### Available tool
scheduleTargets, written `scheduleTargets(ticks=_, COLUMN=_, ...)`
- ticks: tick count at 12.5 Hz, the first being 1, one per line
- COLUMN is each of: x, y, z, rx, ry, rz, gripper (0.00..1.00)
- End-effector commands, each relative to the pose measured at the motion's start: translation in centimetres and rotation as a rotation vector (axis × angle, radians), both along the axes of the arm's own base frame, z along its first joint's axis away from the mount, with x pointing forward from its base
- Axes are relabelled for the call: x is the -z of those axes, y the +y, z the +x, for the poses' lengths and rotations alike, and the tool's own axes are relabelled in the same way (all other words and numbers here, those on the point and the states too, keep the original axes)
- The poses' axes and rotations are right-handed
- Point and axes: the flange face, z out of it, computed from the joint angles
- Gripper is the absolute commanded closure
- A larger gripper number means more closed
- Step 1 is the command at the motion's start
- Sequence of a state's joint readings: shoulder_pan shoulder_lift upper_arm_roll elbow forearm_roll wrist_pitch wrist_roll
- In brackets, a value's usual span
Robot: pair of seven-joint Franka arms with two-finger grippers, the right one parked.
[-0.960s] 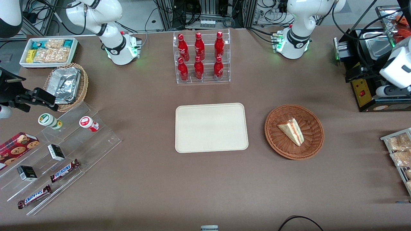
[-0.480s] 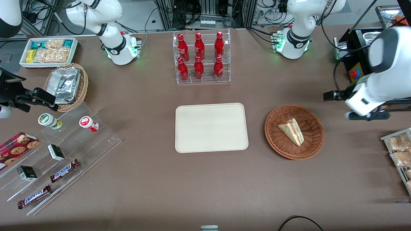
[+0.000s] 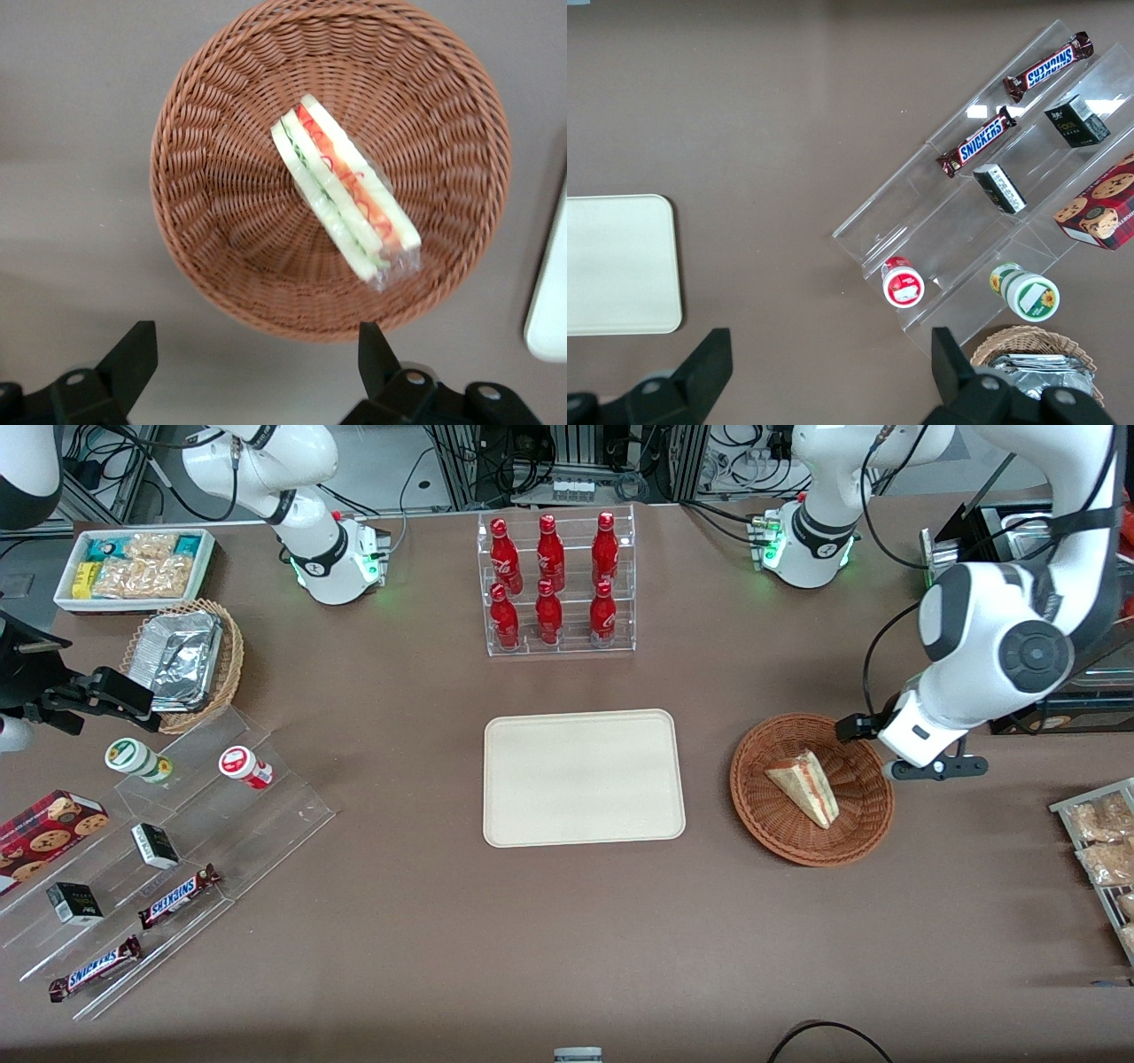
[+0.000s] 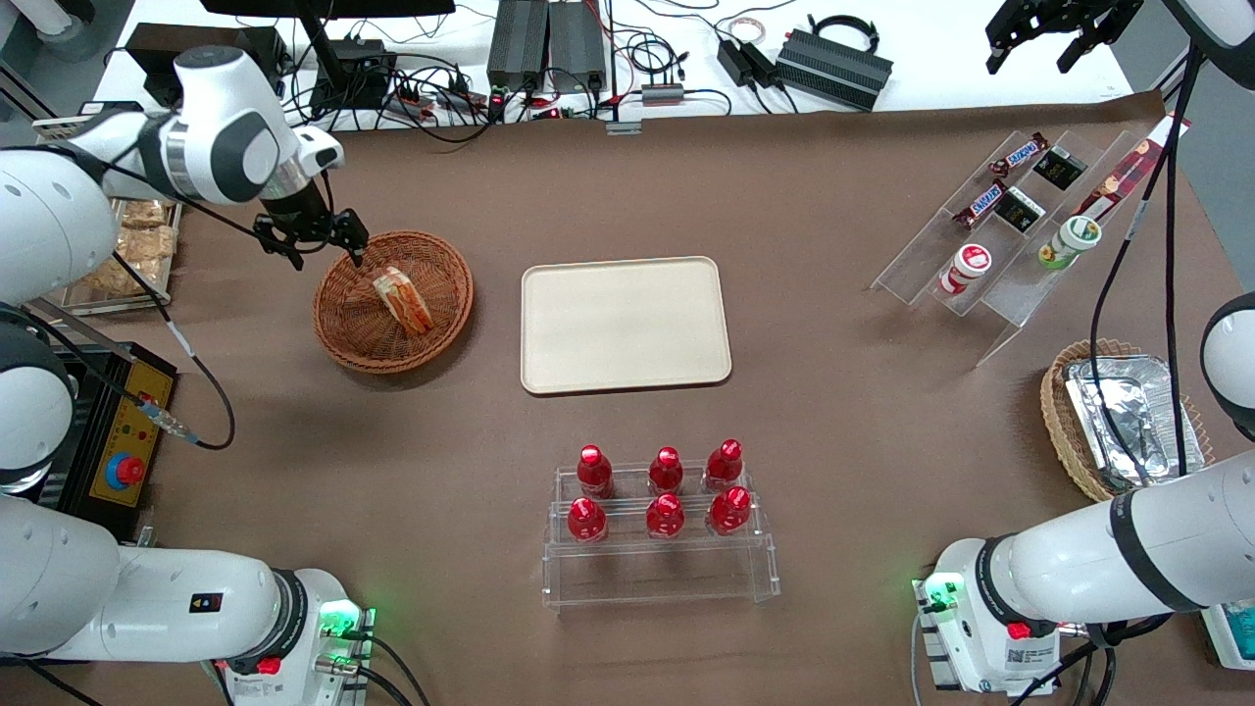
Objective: Place sandwich from basket to tray
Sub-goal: 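Move the open left gripper over the wrapped sandwich in the wicker basket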
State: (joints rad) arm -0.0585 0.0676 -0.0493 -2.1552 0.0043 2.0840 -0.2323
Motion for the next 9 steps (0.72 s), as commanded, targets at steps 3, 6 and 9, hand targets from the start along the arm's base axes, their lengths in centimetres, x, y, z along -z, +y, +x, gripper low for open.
scheduleTargets(ticks=3, x=-0.2, y=-3.9, z=-1.3, rx=-0.247, ry=-0.057, rz=0.032, gripper=0.00)
scheduleTargets(ticks=6, x=1.2, y=-5.8, z=-1.2, rx=-0.367, ry=-0.077, rz=0.039, gripper=0.00)
scheduleTargets(ticks=9, x=2.4, y=-6.5, z=-0.8, rx=-0.498, ry=-0.111, rz=0.031, gripper=0.00)
